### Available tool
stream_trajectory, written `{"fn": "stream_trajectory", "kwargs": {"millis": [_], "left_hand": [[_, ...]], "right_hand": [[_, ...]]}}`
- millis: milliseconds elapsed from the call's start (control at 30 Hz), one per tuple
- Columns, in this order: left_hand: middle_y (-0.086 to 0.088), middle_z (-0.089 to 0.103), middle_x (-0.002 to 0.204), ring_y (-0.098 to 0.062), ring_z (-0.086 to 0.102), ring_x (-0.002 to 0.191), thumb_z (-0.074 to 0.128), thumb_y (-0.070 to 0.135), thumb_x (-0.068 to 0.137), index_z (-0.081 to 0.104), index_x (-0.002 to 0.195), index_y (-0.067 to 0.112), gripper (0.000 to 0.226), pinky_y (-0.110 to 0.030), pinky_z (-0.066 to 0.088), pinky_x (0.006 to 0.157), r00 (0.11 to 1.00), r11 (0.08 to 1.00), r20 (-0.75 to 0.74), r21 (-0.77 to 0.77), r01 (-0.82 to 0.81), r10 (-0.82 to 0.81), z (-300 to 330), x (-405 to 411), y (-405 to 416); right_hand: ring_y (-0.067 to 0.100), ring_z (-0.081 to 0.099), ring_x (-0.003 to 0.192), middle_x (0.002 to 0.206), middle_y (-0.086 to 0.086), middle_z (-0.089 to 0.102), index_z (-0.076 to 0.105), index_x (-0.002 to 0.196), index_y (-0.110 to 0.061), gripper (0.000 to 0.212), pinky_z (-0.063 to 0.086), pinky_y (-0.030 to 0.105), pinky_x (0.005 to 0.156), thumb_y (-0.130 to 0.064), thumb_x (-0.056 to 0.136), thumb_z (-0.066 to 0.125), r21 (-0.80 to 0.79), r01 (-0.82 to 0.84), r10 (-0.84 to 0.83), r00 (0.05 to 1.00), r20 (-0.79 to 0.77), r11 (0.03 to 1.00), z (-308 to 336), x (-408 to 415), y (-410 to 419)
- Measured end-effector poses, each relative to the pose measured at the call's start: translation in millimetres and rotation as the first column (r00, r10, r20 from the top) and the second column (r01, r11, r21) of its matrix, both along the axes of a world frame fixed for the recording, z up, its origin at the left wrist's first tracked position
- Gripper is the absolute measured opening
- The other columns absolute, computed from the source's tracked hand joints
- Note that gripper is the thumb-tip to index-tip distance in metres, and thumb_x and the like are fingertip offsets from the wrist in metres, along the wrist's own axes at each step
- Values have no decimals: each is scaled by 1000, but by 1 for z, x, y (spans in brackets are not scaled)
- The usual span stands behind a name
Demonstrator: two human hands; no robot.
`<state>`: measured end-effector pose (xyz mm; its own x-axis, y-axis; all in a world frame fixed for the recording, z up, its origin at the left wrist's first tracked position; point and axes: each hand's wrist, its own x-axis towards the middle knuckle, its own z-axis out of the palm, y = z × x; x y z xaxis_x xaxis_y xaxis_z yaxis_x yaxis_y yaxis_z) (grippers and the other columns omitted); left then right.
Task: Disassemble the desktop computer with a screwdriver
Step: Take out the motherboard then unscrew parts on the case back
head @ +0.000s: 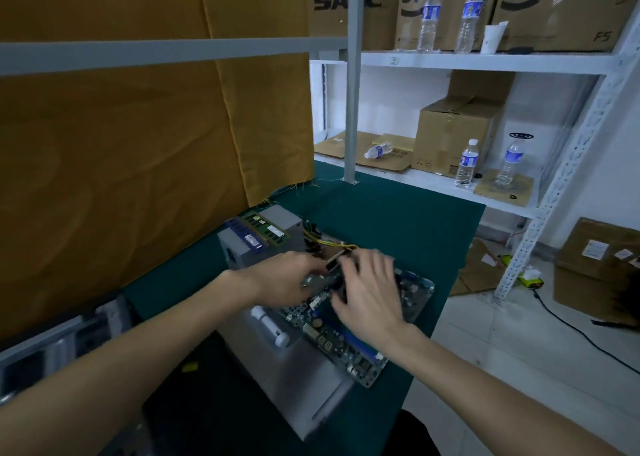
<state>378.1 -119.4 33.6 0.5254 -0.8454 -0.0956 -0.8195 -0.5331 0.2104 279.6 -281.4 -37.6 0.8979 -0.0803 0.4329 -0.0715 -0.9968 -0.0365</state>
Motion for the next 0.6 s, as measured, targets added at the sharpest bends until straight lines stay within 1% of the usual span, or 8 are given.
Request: {"fn": "stream_trajectory", "kwargs": {"millis": [67,167,233,333,400,467,533,600], "left_hand": [[-2,69,114,-19,63,105,58,10,93,69,117,18,27,-39,51,89,996,994,-33,-75,-83,81,4,-19,35],[5,70,114,-11,64,106,53,7,94,72,114,20,30,-26,50,90,980,974,-11,-110,-197,197,4,-43,89],[10,69,116,-7,63,107,52,10,97,71,116,24,31,-19,48,88,968,959,10,-134,-248,252,4,-59,125],[17,69,111,-1,62,102,52,26,103,72,111,31,22,-24,50,89,947,930,16,-195,-311,321,4,-84,171],[15,69,97,-2,62,92,46,40,105,72,97,27,30,-24,44,98,940,913,23,-248,-325,341,0,-100,191],[10,65,78,-4,59,80,37,42,107,67,75,23,48,-23,31,110,933,899,62,-298,-321,354,-7,-108,197],[6,60,64,-7,55,69,34,33,109,63,58,19,60,-30,35,109,919,873,94,-360,-327,383,-12,-109,194],[4,59,57,-11,53,61,35,28,109,59,52,15,63,-38,42,100,909,851,101,-405,-333,403,-13,-105,189]], "right_hand": [[34,57,104,106,9,57,65,107,-11,34,43,44,92,-36,84,68,80,-193,192,981,24,978,-1,4,33],[35,59,107,116,12,59,59,120,-13,48,47,41,85,-52,94,55,245,-192,251,939,-237,950,-7,14,82],[36,60,112,125,14,55,53,126,-11,54,49,42,85,-56,94,54,185,-151,211,904,-371,971,-15,21,104],[37,63,114,132,13,53,51,128,-10,36,50,43,88,-32,100,54,99,-142,170,906,-389,985,-25,25,121],[37,63,117,134,13,53,51,130,-9,32,50,43,92,-15,99,52,49,-133,142,906,-399,990,-28,27,121],[36,63,118,132,14,57,54,129,-9,33,51,42,93,-20,97,55,46,-130,137,898,-418,990,-26,28,116],[35,64,115,127,14,63,58,123,-10,32,51,41,89,-27,96,56,81,-129,152,894,-422,988,-24,28,110],[35,65,111,123,14,65,59,118,-11,31,51,39,84,-33,96,58,119,-128,167,891,-422,985,-24,27,106]]}}
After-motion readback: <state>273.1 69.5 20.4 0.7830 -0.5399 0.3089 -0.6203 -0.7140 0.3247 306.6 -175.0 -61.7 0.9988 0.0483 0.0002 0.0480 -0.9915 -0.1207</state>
